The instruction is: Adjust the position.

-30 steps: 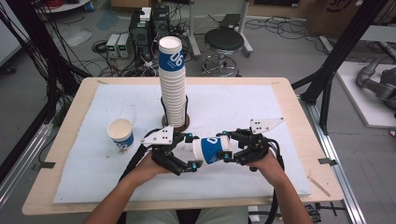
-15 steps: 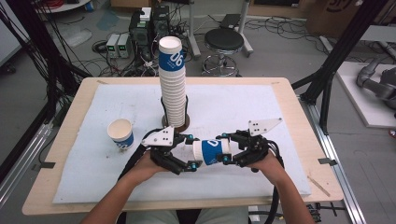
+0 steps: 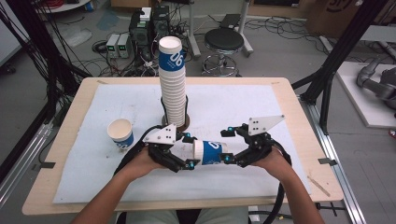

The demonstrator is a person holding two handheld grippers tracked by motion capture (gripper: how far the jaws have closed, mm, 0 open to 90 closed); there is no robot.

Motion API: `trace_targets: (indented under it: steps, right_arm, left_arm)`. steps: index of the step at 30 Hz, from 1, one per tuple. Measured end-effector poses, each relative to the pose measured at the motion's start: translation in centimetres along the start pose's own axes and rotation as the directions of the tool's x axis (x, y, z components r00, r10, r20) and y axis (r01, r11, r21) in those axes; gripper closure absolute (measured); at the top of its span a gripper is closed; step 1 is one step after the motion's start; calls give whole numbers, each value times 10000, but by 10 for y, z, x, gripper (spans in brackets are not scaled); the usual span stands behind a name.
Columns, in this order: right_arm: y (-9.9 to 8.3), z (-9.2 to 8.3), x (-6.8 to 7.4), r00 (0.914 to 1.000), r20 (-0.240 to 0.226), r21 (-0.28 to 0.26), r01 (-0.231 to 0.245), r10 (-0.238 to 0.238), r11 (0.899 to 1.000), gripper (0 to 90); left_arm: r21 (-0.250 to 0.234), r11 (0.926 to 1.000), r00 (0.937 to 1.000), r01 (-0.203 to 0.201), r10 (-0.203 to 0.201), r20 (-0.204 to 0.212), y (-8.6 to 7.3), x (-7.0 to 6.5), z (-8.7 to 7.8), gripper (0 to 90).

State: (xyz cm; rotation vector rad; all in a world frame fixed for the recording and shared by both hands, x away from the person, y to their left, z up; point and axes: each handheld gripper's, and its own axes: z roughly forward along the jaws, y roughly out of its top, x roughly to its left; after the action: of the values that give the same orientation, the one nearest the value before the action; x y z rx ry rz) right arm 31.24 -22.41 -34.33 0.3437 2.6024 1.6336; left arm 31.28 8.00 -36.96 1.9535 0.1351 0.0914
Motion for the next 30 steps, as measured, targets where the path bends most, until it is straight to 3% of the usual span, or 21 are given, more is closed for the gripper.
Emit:
trace_targets:
  steps: [4,9,15,23,28,30]
  right_arm:
    - [12,4,6,9950,326,1045,907,-946,9904,199]
    - [25,9,6,9869,431,2000,1442,-1558,9691,199]
    - [35,15,5,9804,393,2628,1762,-1929,9486,199]
    - [36,29,6,9769,152,3297,1964,-2133,9234,199]
    - [34,35,7,9737,93,3672,2086,-2278,9065,199]
    - [34,38,7,9731,109,3850,2084,-2302,8991,199]
  left_arm:
    - [485,9987,9998,-156,161,-96,10,3,-2,265]
    - [1251,9916,9993,-325,348,-167,25,6,-3,266]
    - [2075,9769,9986,-519,522,42,40,8,0,267]
    - [2753,9585,9972,-742,709,221,51,9,6,267]
    - [2980,9523,9978,-663,621,235,53,9,9,267]
    - [3208,9449,9979,-651,611,225,52,8,12,267]
